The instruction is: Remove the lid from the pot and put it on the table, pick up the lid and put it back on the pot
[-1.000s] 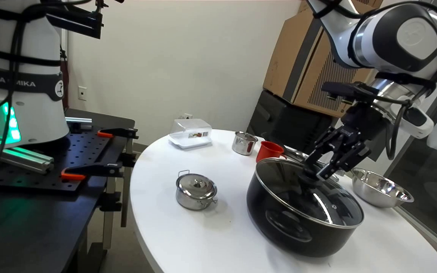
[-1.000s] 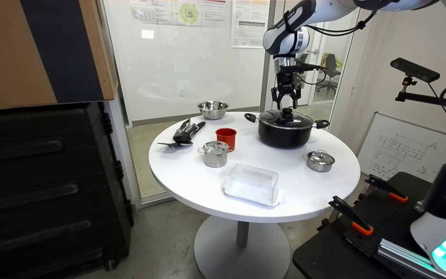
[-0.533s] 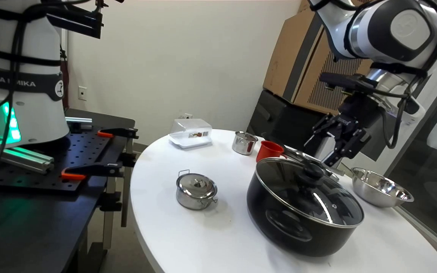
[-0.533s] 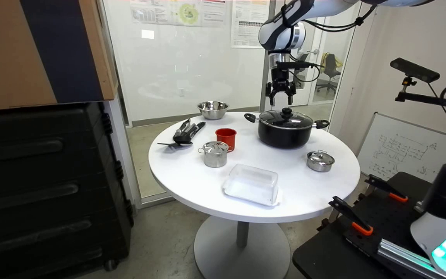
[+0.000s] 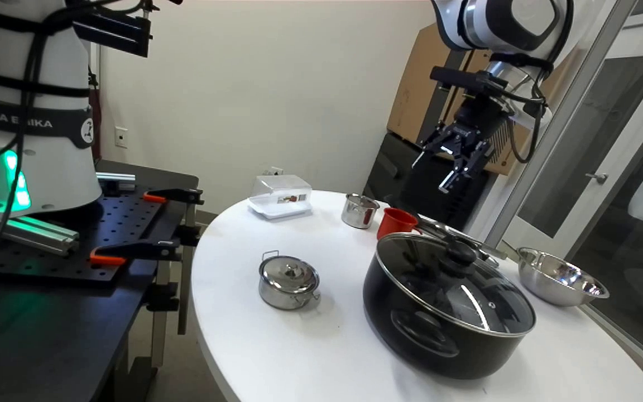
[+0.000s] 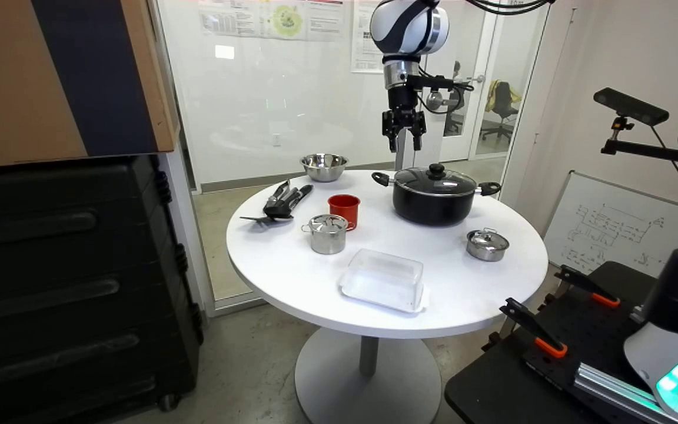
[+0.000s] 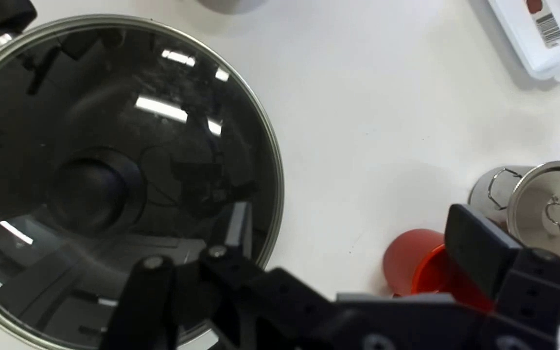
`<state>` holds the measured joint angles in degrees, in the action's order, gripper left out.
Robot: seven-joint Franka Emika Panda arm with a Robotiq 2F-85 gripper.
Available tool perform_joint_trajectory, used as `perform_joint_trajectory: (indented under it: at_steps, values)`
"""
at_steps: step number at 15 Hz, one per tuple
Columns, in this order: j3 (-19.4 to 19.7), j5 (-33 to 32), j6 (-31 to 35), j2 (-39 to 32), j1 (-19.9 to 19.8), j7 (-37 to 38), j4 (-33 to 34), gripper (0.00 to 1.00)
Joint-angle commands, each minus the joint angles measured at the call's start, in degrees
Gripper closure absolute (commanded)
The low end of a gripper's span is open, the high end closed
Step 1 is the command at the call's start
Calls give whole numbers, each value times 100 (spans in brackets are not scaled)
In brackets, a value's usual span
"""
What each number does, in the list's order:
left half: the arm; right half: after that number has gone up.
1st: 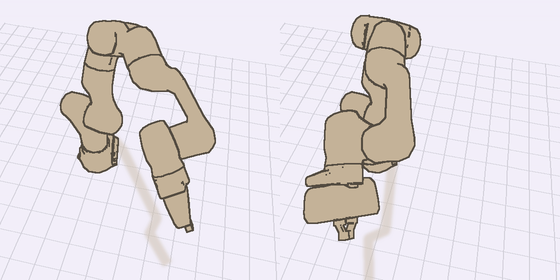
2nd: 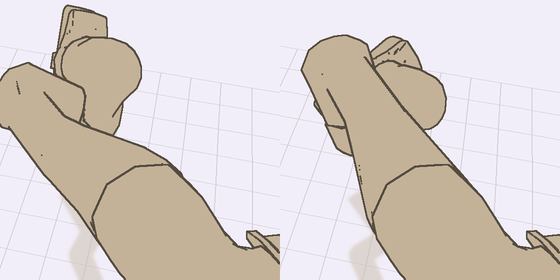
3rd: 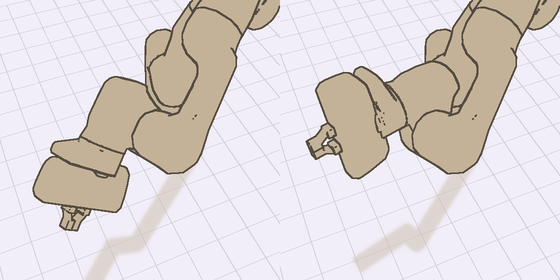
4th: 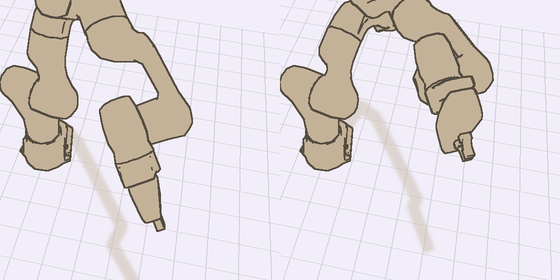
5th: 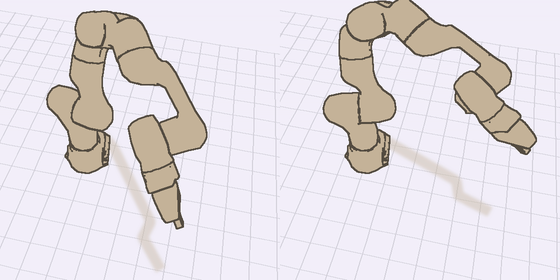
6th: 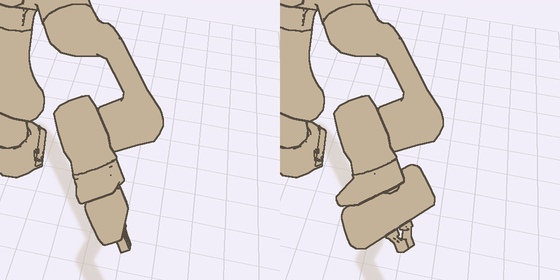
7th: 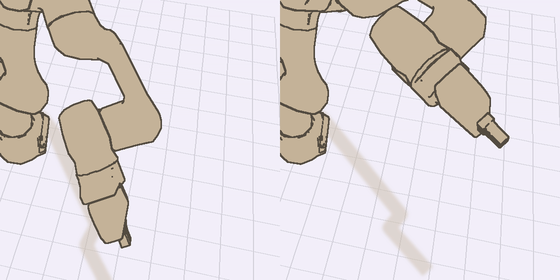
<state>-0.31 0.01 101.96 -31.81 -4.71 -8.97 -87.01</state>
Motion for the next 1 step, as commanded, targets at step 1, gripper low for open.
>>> perform_joint_trajectory:
  at_steps: [1]
  values:
    - [31,13,7,16,-2,-37,-27,0]
